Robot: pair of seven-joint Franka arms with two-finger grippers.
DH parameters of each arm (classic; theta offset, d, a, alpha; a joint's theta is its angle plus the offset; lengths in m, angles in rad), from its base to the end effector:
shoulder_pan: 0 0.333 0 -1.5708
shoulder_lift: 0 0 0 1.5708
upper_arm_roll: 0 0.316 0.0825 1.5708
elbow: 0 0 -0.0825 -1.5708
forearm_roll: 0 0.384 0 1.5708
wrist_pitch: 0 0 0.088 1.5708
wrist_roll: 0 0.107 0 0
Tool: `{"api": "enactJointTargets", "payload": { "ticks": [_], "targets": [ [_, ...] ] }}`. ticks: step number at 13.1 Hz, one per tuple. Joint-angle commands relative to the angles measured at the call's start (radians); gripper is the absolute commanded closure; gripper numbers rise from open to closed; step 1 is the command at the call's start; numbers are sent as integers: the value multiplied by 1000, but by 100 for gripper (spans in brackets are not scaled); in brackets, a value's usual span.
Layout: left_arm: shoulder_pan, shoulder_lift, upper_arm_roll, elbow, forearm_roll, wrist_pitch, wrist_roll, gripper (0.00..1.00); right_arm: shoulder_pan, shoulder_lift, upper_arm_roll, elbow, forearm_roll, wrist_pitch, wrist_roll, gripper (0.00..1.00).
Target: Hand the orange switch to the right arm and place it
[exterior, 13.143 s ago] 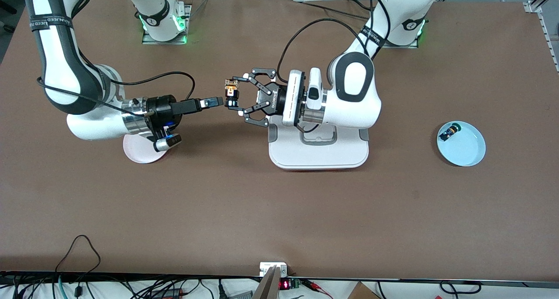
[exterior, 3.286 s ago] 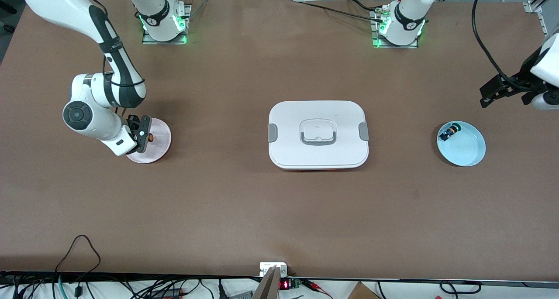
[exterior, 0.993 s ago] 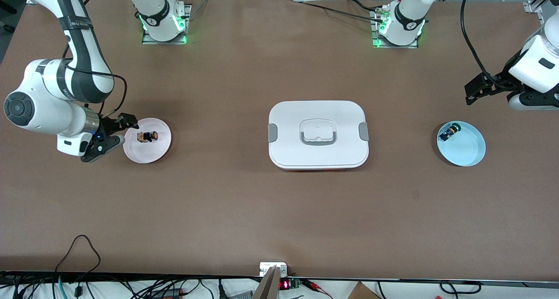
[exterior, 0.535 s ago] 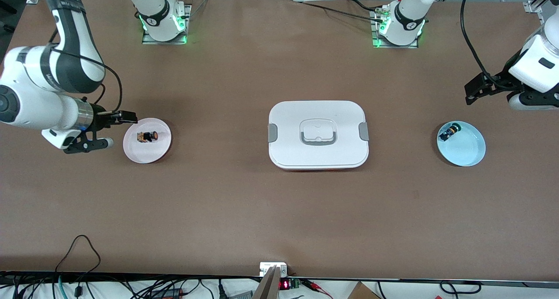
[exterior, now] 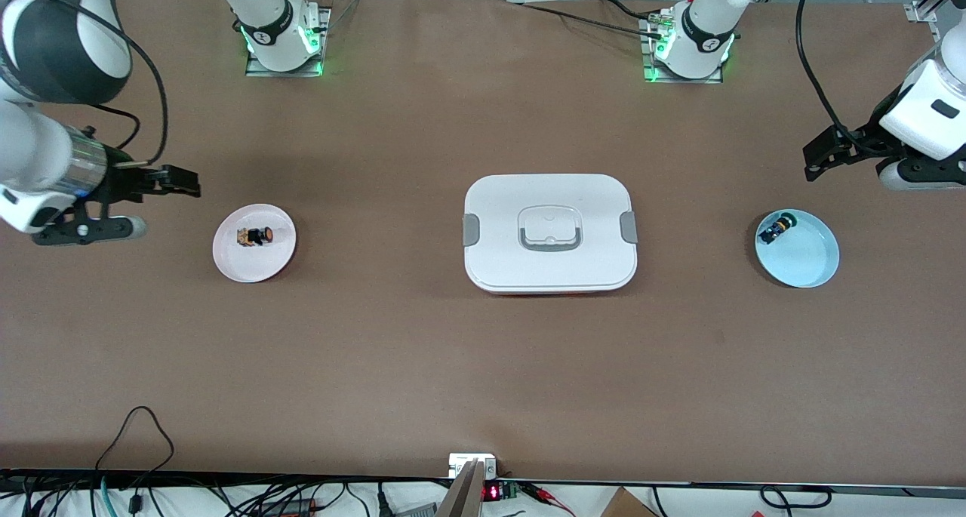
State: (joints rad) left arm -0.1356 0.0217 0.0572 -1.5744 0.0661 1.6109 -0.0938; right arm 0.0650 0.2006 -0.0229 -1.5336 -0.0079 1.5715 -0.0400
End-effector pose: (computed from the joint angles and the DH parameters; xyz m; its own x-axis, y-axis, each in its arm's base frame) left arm 0.5636 -0.0378 0.6145 0.9997 0.0125 0.0210 0.0139 -0.9977 -0.0656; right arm 0.6051 0.0258 0.5254 0.9834 0.0812 -0.1623 0.0832 -0.9965 0.0059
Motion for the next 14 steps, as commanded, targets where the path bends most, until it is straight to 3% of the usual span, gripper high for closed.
{"api": "enactJointTargets", "payload": {
  "ticks": [1,5,8,14],
  "targets": [
    [10,7,-8,28,-3,-22,5,0,4,-10,-58,41,-7,19,14,0],
    [7,10,-8,28,-2,-19,8,0,-4,-56,-71,1,-17,24,17,0],
    [5,11,-10,30,-3,-20,3,0,-8,-159,-72,-184,-17,180,11,0],
    [2,9,-10,30,-3,-20,5,0,-10,-155,-72,-90,-11,76,5,0]
  ]
}}
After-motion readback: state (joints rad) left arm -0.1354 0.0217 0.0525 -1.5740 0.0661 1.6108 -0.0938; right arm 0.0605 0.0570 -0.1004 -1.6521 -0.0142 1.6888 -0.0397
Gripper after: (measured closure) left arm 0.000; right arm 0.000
